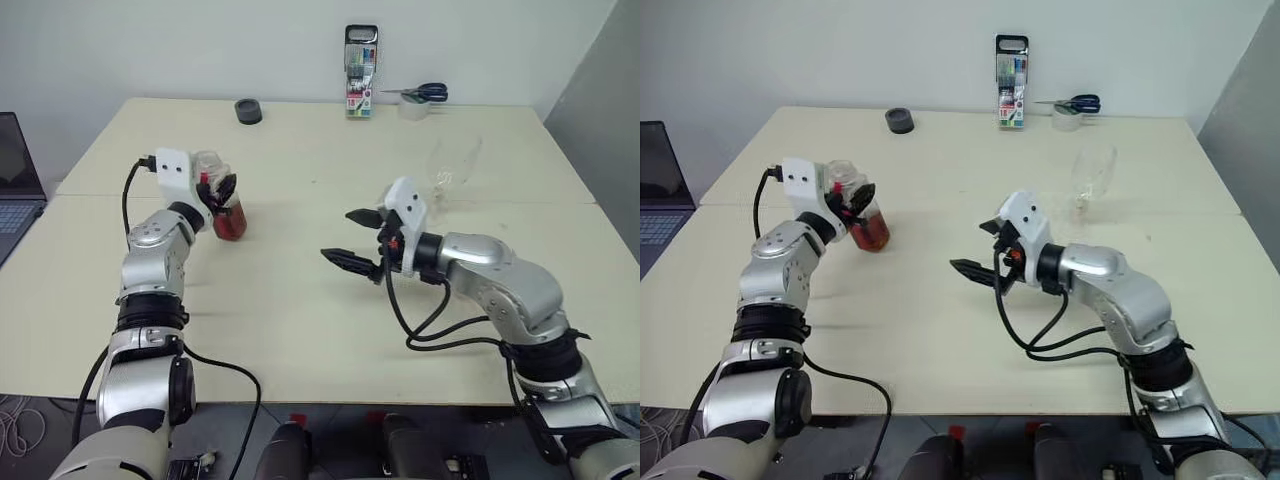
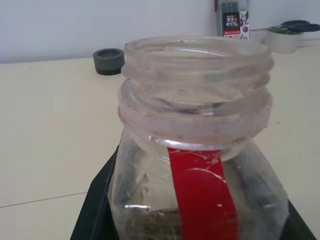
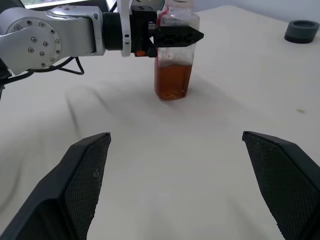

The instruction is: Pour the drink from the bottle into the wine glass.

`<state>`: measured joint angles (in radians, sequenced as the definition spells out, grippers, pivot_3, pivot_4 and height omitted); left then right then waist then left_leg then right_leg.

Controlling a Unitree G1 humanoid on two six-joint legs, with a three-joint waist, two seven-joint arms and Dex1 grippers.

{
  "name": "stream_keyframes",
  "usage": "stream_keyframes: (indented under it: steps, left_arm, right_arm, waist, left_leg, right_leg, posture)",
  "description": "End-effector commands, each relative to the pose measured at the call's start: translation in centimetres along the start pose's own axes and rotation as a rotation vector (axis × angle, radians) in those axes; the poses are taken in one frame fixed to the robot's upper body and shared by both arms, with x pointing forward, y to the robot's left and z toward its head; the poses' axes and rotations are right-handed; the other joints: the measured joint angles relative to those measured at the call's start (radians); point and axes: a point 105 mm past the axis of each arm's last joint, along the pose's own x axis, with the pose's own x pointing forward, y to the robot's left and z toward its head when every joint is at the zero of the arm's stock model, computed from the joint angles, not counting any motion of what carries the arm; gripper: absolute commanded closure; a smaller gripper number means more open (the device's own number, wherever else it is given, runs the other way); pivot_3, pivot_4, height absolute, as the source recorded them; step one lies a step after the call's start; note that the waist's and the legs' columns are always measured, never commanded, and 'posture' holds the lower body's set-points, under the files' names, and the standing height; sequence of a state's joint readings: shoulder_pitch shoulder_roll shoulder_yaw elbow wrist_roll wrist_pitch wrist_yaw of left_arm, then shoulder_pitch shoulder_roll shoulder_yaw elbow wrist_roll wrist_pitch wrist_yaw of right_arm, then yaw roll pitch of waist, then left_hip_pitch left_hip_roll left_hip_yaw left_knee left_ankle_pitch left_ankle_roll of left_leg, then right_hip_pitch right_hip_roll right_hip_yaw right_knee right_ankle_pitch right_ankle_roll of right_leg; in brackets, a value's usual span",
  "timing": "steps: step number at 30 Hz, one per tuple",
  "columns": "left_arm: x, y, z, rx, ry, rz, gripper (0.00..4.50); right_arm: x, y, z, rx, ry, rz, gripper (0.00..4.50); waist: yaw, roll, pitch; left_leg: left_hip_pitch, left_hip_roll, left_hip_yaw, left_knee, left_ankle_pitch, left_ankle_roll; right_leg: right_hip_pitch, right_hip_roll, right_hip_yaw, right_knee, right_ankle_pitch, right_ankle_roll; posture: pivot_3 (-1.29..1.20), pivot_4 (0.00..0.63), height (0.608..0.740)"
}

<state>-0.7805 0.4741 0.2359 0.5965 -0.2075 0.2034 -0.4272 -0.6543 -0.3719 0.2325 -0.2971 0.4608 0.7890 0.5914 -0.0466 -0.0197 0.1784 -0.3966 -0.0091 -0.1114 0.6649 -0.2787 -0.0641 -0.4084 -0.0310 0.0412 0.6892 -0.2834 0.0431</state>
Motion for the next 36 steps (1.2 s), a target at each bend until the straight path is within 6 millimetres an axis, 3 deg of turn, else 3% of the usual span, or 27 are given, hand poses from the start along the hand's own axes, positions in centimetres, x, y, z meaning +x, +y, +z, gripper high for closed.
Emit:
stream_keyframes:
  steps: [1,5,14,36]
  left_arm:
    - [-0.1,0.5,1.2,0.028,-0.035,0.017,2.83]
    - [0.0,0.2,0.4,0.036,-0.013,0.008,2.83]
    - [0.1,-0.4,-0.1,0.054,-0.018,-0.018,0.04]
    - [-1.1,-0.8,-3.5,0.064,-0.007,0.022,0.04]
  right_arm:
    - [0.6,0.7,1.7,-0.046,-0.056,0.034,0.0]
    - [1.0,1.1,1.9,-0.048,-0.061,0.051,0.0]
    - [1.0,1.5,1.8,-0.051,-0.053,0.062,0.0]
    - [0.4,1.7,-0.1,-0.028,-0.007,0.056,0.0]
  waist:
    - [-0.001,0.0,0.0]
    - [-0.002,0.0,0.0]
    - [-0.004,0.0,0.0]
    - [-0.006,0.0,0.0]
  left_leg:
    - [0.0,0.0,0.0,0.0,0.0,0.0]
    - [0.0,0.0,0.0,0.0,0.0,0.0]
    - [0.001,0.0,0.0,0.0,0.0,0.0]
    - [0.001,0.0,0.001,0.0,0.0,0.0]
  right_leg:
    - [0.0,0.0,0.0,0.0,0.0,0.0]
    - [0.0,0.0,0.0,0.001,0.0,0.0]
    - [0.0,0.0,0.0,0.002,0.0,0.0]
    - [-0.001,0.0,0.0,0.002,0.0,0.0]
  posture:
    - [0.0,0.15,0.74]
    - [0.0,0.15,0.74]
    - [0.0,0.15,0.74]
    - [0.0,0.15,0.74]
